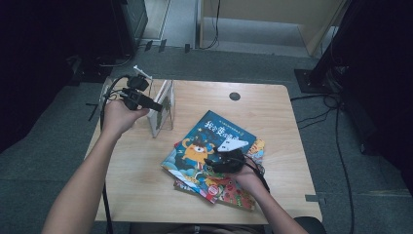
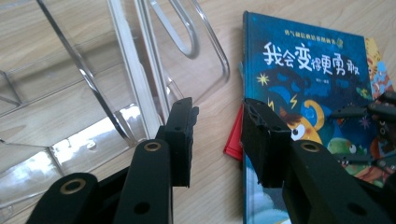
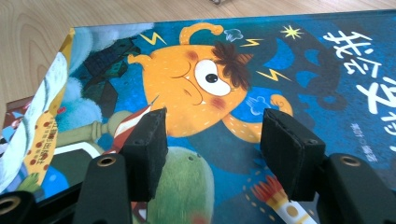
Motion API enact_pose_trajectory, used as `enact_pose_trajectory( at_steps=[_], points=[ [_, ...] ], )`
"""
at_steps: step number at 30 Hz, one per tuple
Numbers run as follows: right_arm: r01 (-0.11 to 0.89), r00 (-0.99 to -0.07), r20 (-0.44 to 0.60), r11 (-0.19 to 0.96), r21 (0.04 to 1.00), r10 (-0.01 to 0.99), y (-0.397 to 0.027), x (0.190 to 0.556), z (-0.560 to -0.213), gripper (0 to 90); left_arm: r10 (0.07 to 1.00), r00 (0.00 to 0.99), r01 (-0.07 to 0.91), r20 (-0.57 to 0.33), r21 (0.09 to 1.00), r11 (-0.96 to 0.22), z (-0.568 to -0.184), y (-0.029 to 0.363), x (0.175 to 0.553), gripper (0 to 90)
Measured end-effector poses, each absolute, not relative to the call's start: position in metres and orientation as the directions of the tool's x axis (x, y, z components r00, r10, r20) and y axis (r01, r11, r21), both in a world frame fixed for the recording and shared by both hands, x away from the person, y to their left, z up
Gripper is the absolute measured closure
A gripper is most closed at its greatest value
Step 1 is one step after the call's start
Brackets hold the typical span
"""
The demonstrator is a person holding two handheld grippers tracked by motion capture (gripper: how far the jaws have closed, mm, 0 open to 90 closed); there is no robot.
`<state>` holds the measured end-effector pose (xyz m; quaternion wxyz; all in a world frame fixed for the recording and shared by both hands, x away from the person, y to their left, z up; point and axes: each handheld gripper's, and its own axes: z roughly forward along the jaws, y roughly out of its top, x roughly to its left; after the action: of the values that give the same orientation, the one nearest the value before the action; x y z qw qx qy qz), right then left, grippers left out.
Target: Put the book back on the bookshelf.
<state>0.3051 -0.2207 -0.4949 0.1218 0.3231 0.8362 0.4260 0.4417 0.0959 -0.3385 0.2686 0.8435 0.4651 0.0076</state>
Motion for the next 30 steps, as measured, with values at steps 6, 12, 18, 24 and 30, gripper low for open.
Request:
enact_pose_trajectory(
  at_steps=[6,12,18,24,30],
  points=[
    [0.435,-0.76,0.064,0.433,0.79,0.646,-0.233,0.301,-0.491,41.7,0.77,0.595,0.757,-0.228,0.481,-0.442,-0.345,0.092,0.426,67.3],
    [0.45,-0.75,0.078,0.42,0.788,0.657,-0.245,0.3,-0.491,41.9,0.749,0.622,0.73,-0.228,0.514,-0.45,-0.35,0.088,0.413,69.1],
    [0.457,-0.743,0.084,0.413,0.788,0.663,-0.249,0.299,-0.491,42.7,0.737,0.631,0.727,-0.241,0.514,-0.455,-0.362,0.085,0.402,68.4],
    [0.45,-0.747,0.079,0.414,0.791,0.66,-0.254,0.295,-0.491,46.1,0.718,0.654,0.712,-0.239,0.515,-0.477,-0.378,0.077,0.394,65.4],
    [0.461,-0.737,0.093,0.398,0.793,0.67,-0.26,0.295,-0.49,47.9,0.694,0.678,0.691,-0.245,0.533,-0.488,-0.392,0.071,0.384,63.5]
  ],
)
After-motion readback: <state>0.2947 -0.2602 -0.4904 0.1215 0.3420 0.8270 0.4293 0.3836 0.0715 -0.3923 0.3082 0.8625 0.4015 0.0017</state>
